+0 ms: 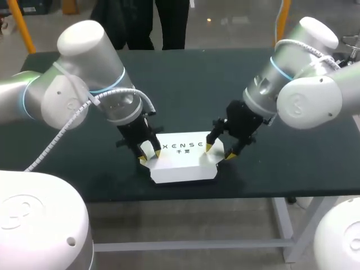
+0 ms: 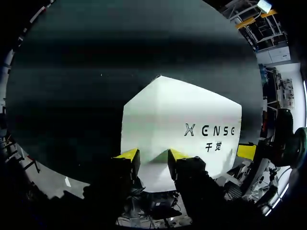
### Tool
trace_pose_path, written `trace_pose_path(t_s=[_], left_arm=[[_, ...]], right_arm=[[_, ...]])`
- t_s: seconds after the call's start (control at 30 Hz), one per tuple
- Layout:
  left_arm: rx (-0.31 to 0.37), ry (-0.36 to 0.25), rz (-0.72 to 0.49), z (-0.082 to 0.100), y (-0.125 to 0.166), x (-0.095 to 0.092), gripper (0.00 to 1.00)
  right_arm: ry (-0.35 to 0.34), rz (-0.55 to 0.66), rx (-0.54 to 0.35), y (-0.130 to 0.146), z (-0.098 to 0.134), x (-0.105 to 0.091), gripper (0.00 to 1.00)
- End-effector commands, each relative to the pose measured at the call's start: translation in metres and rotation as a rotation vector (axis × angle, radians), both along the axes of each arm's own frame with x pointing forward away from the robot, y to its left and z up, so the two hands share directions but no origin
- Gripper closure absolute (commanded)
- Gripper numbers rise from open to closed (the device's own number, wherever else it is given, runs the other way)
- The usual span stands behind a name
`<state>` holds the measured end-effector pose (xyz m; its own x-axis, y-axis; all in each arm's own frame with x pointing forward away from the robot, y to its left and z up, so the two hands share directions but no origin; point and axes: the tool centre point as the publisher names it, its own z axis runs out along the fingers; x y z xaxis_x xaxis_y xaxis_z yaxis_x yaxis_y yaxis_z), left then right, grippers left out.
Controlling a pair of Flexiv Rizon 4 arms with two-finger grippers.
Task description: Assemble the packaging by folding the flat box into shape, placing the metal phone stand inside, and closing the box properly
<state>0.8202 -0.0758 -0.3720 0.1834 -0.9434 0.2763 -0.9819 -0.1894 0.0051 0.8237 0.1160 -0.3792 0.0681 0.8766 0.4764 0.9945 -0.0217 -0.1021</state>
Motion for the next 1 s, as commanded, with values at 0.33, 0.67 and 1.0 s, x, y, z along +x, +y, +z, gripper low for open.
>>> trace_pose_path(t_s=[0.33, 0.67, 1.0], left_arm=[[-0.01, -0.023, -0.009, -0.0079, -0.0007, -0.0021, 0.52], [-0.04, -0.047, -0.043, -0.0111, -0.0025, -0.0041, 0.52], [-0.084, -0.053, -0.062, -0.0135, -0.0037, -0.0043, 0.54]], right_arm=[[-0.011, 0.005, 0.015, 0.0057, -0.0048, 0.0012, 0.36], [-0.011, 0.012, 0.042, 0.0071, -0.0111, 0.0023, 0.36], [-0.025, 0.021, 0.088, 0.0101, -0.0109, 0.0043, 0.38]])
